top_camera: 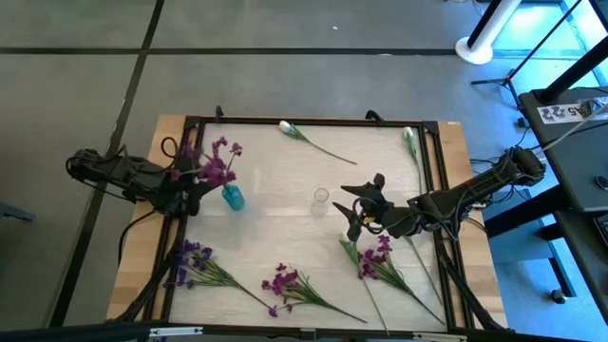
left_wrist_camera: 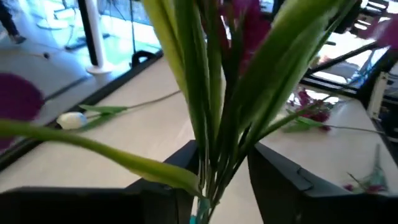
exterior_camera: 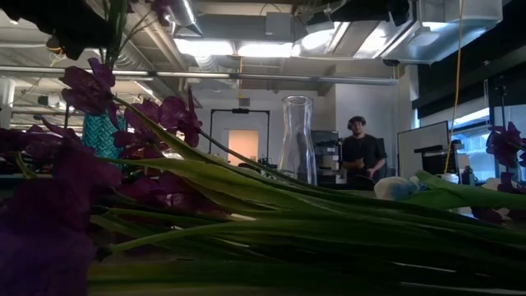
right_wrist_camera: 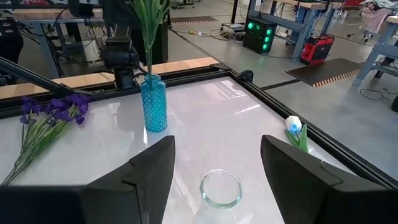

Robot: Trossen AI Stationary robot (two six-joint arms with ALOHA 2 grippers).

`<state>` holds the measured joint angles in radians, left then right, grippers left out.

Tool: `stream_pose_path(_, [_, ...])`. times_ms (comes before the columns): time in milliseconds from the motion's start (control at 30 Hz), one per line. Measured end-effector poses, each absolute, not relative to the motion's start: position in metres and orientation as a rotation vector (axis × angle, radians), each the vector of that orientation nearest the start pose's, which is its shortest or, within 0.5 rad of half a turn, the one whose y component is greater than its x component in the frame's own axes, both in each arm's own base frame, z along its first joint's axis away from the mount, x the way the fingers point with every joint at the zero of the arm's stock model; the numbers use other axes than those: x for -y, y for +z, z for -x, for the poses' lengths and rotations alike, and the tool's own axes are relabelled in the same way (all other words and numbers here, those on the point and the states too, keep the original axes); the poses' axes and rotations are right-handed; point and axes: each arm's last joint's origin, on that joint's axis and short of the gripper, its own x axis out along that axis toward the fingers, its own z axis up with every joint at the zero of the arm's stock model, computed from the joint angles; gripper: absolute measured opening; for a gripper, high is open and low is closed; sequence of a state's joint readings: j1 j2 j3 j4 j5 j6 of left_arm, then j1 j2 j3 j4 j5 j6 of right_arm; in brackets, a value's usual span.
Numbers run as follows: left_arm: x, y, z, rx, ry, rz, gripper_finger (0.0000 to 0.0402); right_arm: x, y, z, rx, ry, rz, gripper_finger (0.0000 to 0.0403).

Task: Sort flowers into vase by color
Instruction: Put the top purple flowers into the blue flower vase

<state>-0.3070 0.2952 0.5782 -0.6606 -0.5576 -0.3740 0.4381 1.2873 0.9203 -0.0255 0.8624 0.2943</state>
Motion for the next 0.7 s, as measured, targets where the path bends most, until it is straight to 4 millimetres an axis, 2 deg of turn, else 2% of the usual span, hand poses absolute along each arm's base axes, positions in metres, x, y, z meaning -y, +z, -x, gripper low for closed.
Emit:
stream_pose_path(133, [0.007,0.278,-0.070,-0.320,0.293,0.250,0.0145,-0.098,0.292,-0.260,-0.256,-0.439,-0.051,0.0237])
stream_pose_path(300, [0.009,0.282,-0.072,-0.468,0.309,0.303,0.0167,-0.099,0.291,-0.260,-0.270,-0.407,-0.042,0.0237])
stream_pose_path(400, [0.012,0.285,-0.077,-0.551,0.288,0.292,0.0178,-0.099,0.291,-0.260,-0.274,-0.393,-0.044,0.0237])
stream_pose_path(533, [0.013,0.290,-0.084,-0.683,0.348,0.260,0.0182,-0.099,0.291,-0.260,-0.270,-0.391,-0.047,0.0237])
stream_pose_path(700, [0.013,0.304,-0.084,-0.808,0.382,0.255,0.0182,-0.099,0.291,-0.260,-0.271,-0.391,-0.047,0.0237])
